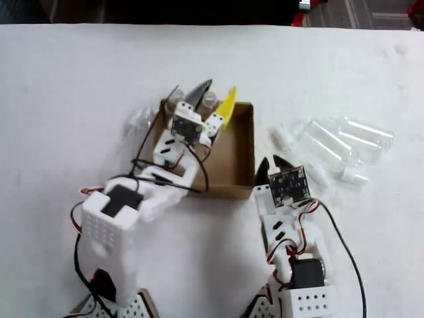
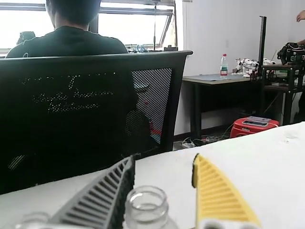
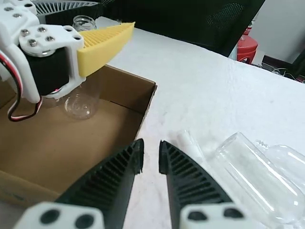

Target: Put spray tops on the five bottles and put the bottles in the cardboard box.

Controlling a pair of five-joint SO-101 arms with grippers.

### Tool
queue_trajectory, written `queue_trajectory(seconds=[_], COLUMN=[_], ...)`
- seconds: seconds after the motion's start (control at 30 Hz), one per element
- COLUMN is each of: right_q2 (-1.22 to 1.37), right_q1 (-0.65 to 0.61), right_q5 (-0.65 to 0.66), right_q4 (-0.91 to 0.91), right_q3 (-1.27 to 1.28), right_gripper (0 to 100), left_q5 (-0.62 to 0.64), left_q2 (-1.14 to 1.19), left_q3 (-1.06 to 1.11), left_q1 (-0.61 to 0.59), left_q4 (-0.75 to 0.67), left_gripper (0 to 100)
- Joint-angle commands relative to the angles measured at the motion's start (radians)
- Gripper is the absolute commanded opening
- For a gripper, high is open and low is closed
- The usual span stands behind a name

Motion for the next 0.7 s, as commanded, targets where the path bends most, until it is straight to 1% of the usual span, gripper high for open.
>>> queue_trajectory(seconds=[0.0,0.23,0.3,0.43,0.53,0.6,0.67], right_q2=[0.002,0.001,-0.001,-0.004,-0.004,-0.004,-0.004], right_q1=[0.007,0.007,0.007,0.01,0.008,0.008,0.007], right_q5=[0.011,0.011,0.012,0.012,0.012,0.012,0.012], right_q4=[-0.004,-0.004,-0.004,-0.004,-0.004,-0.004,-0.004], right_q3=[0.009,0.009,0.009,0.009,0.009,0.009,0.009], right_gripper=[4.3,4.3,4.3,4.3,4.3,4.3,4.3], left_q5=[0.012,0.008,0.008,0.021,0.107,0.161,0.184], left_q2=[-0.111,-0.335,-0.424,-0.63,-0.812,-0.963,-1.119], left_q3=[0.0,0.126,0.161,0.195,0.238,0.265,0.278], left_q1=[0.012,0.054,0.064,0.056,0.022,-0.016,-0.054], left_q4=[-0.012,-0.011,0.021,0.21,0.334,0.47,0.678], left_gripper=[18,18,18,18,18,18,18])
